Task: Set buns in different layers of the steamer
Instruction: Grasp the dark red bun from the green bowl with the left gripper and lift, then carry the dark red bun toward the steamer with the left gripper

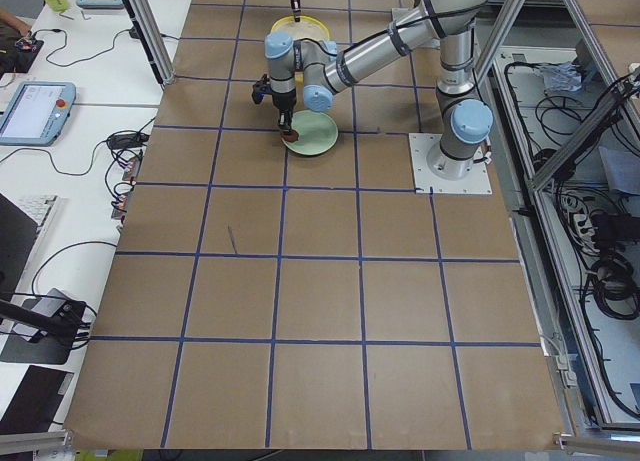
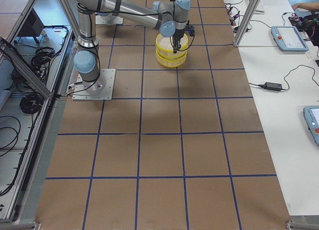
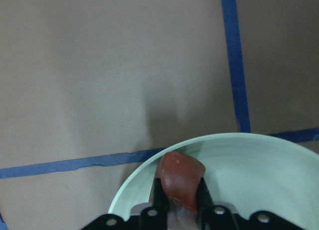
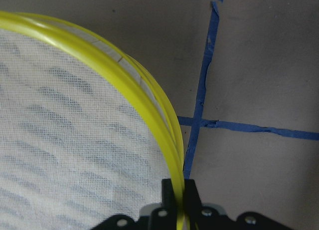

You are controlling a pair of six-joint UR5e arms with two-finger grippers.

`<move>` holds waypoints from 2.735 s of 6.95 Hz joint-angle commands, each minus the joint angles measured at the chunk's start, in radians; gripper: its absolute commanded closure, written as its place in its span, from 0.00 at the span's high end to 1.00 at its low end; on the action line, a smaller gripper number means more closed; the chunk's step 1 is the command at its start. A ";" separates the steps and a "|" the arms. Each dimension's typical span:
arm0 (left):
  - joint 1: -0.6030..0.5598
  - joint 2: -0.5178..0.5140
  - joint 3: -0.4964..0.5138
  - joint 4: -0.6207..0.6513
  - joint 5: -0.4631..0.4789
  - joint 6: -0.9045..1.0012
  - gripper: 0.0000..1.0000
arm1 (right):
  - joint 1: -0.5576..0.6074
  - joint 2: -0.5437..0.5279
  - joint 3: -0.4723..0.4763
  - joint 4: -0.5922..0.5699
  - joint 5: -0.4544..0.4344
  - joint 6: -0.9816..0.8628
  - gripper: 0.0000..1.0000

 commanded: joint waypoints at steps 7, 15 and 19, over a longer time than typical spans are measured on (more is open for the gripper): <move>-0.213 0.113 0.239 -0.283 -0.227 -0.486 0.03 | -0.040 0.006 0.022 0.007 0.005 -0.040 0.03; -0.242 0.112 0.248 -0.282 -0.233 -0.520 0.03 | -0.041 0.011 0.020 0.006 0.014 -0.011 0.13; -0.242 0.113 0.243 -0.282 -0.230 -0.505 0.03 | -0.035 0.010 0.020 0.007 0.017 0.006 0.16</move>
